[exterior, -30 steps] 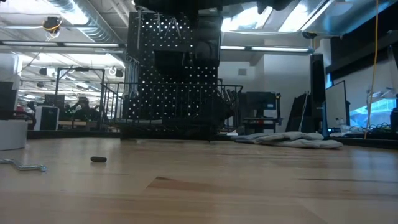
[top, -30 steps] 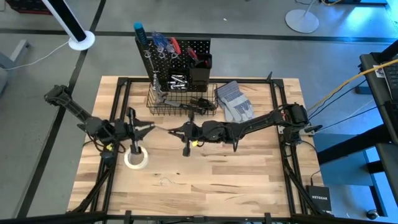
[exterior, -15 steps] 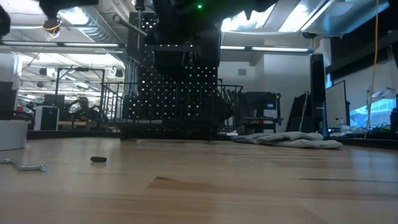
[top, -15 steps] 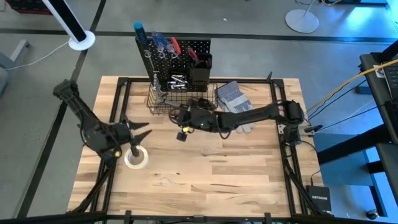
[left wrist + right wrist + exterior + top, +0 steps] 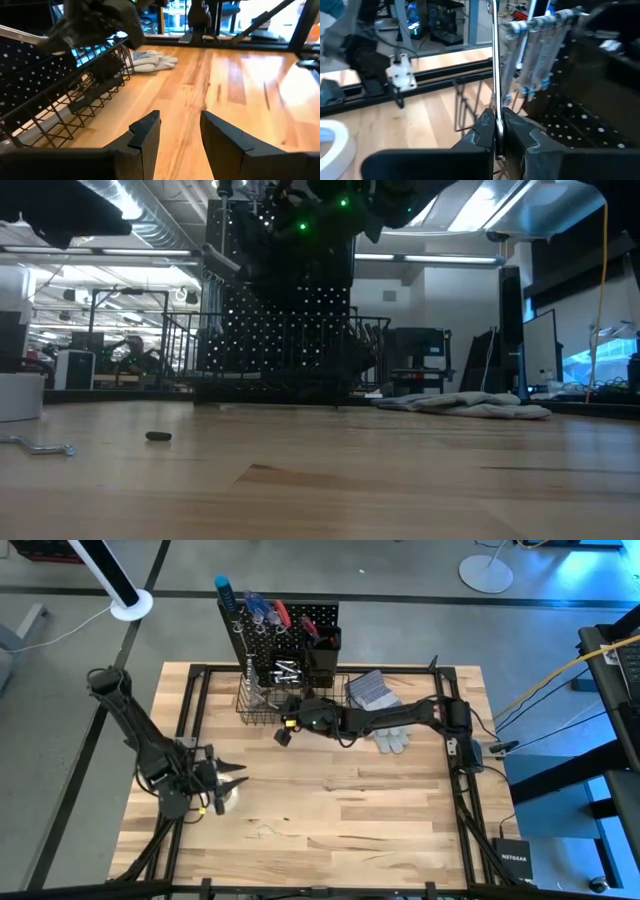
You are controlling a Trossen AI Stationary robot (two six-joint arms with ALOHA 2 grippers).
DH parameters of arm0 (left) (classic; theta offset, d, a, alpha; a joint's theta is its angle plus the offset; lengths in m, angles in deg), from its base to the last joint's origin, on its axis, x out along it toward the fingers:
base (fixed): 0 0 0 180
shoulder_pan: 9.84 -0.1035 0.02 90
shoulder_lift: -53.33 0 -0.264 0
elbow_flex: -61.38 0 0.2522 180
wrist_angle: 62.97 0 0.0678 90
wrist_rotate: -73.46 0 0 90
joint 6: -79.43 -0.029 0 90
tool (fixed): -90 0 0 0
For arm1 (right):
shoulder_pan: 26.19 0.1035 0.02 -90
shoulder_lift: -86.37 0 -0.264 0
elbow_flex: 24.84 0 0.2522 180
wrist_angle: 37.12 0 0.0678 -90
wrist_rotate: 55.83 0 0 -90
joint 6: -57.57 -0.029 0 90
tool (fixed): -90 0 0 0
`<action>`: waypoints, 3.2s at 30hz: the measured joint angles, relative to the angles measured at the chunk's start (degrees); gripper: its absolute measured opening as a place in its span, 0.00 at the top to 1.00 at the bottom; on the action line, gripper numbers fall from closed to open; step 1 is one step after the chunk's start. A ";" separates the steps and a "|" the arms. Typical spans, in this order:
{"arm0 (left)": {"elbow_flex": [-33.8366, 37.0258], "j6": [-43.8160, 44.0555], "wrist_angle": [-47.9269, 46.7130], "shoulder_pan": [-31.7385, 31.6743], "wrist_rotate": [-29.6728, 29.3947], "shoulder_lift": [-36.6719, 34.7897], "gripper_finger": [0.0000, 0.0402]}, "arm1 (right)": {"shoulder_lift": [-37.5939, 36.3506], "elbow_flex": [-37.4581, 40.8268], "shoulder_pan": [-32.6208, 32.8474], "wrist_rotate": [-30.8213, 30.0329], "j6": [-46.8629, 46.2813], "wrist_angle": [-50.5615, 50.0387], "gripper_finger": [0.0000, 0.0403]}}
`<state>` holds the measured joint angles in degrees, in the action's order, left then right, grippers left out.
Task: Hang tools onto peg board
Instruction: Hang the wrench on the peg board, then put the hanger hook into the left black bin on the peg board
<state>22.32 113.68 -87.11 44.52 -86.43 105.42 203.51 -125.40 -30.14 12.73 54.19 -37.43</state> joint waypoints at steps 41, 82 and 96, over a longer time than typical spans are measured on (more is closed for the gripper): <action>0.02 -0.12 2.32 -1.97 -1.31 3.67 0.67 | 4.74 -0.24 -3.26 1.03 -2.17 5.83 0.80; 0.07 -7.95 17.22 -2.15 20.58 10.71 0.67 | 1.36 -15.29 38.08 -7.21 -10.59 -48.97 0.62; -31.24 -1.49 -19.12 -11.45 51.31 38.50 0.67 | 1.44 7.96 43.65 -9.51 -30.84 -17.26 0.62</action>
<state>-8.92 112.19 -106.22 33.08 -35.12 143.92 204.96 -117.45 13.52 3.22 23.35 -54.68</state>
